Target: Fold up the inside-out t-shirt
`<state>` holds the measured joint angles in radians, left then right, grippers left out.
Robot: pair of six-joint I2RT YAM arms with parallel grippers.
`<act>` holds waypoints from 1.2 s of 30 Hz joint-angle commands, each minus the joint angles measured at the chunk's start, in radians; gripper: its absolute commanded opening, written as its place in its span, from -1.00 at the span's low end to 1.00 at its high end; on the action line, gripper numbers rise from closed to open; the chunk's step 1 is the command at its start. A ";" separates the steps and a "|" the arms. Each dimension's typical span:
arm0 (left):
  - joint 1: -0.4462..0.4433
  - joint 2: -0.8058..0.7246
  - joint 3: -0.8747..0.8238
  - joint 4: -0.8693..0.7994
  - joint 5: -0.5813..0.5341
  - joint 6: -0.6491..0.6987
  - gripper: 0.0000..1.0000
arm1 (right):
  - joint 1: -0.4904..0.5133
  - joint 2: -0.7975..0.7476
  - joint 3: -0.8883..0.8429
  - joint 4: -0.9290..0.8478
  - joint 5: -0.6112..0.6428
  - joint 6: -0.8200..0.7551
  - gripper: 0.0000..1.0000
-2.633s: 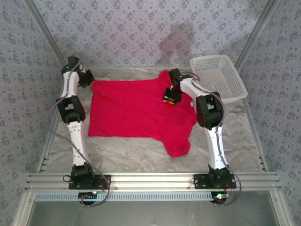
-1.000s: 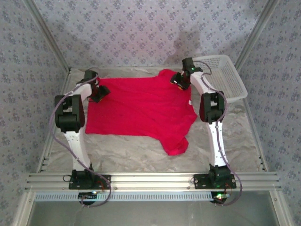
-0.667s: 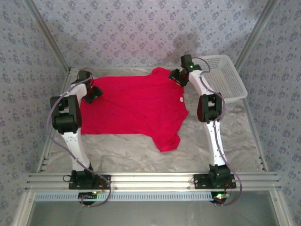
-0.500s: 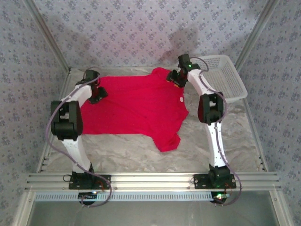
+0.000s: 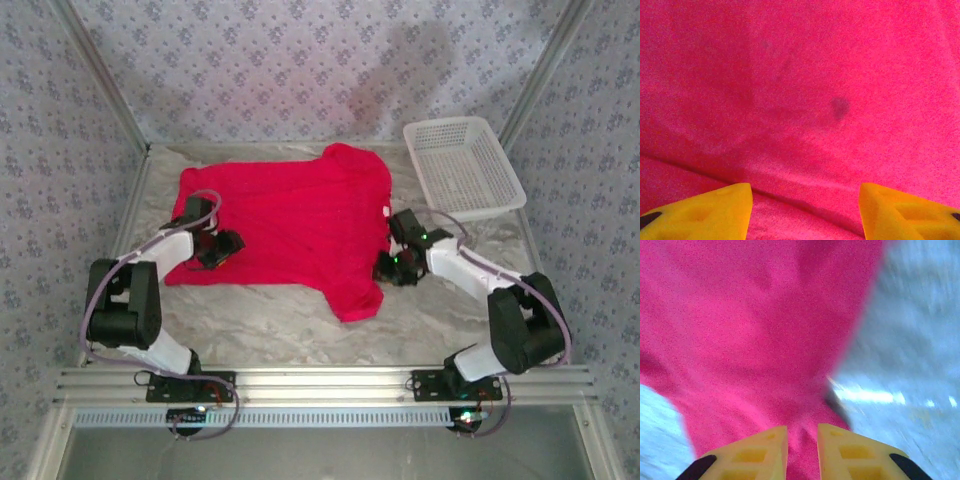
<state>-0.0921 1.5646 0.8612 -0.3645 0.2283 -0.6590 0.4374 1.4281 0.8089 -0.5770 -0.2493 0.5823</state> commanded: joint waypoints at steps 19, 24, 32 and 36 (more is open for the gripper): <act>-0.214 0.129 0.276 0.175 0.067 -0.138 0.17 | 0.106 -0.032 -0.169 0.192 0.061 0.096 -0.44; -0.299 0.387 0.509 0.213 0.074 -0.134 0.16 | 0.115 -0.076 -0.149 0.100 0.090 0.141 -1.00; -0.307 0.718 0.812 0.046 -0.012 -0.084 0.16 | 0.132 -0.435 -0.187 -0.197 -0.010 0.353 -1.00; -0.312 0.707 0.762 0.081 -0.019 -0.096 0.16 | 0.142 -0.634 -0.283 -0.240 -0.058 0.494 -1.00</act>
<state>-0.4007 2.2433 1.6611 -0.2226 0.2409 -0.7647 0.5682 0.8757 0.5945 -0.6868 -0.2550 0.9295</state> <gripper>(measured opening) 0.578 0.046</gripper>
